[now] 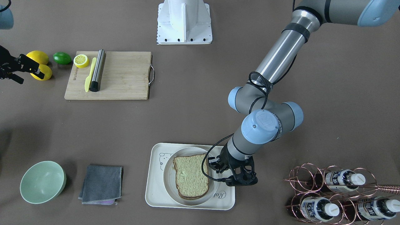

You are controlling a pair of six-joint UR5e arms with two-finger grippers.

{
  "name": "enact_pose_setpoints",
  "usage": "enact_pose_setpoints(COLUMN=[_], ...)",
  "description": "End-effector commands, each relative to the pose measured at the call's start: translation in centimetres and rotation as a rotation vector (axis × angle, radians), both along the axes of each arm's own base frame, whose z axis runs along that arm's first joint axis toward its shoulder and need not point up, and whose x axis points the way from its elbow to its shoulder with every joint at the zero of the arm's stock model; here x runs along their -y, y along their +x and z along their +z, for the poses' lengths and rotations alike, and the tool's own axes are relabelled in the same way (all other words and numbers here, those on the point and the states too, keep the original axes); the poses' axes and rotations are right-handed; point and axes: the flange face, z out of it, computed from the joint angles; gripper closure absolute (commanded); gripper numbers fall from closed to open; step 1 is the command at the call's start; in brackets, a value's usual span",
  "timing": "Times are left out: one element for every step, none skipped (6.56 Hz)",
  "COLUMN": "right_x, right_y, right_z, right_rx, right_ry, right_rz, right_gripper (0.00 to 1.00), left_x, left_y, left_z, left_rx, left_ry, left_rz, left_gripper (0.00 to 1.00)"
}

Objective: Make sandwich and place on tray
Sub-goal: 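Slide the plate with the left gripper onto the white tray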

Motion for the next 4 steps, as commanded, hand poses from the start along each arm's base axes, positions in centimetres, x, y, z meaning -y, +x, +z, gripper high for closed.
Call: enact_pose_setpoints(right_x=[0.0, 0.0, 0.0, 0.0], right_y=[-0.1, -0.3, 0.1, 0.2], right_z=[-0.1, 0.0, 0.0, 0.1], right_rx=[0.001, 0.000, 0.003, 0.001], right_ry=[0.001, -0.001, -0.001, -0.006], right_rz=[-0.002, -0.007, -0.002, 0.000], right_gripper=[0.00, 0.00, 0.01, 0.00], left_x=[0.0, -0.3, -0.6, -2.3], left_y=[-0.1, -0.8, -2.5, -6.6], left_z=[-0.8, -1.9, -1.7, 0.5], left_rx=[-0.008, -0.031, -0.046, -0.061], left_ry=[0.014, 0.029, 0.039, 0.003], left_rz=[-0.007, -0.009, -0.017, 0.017], left_gripper=[0.02, 0.02, 0.02, 0.02])
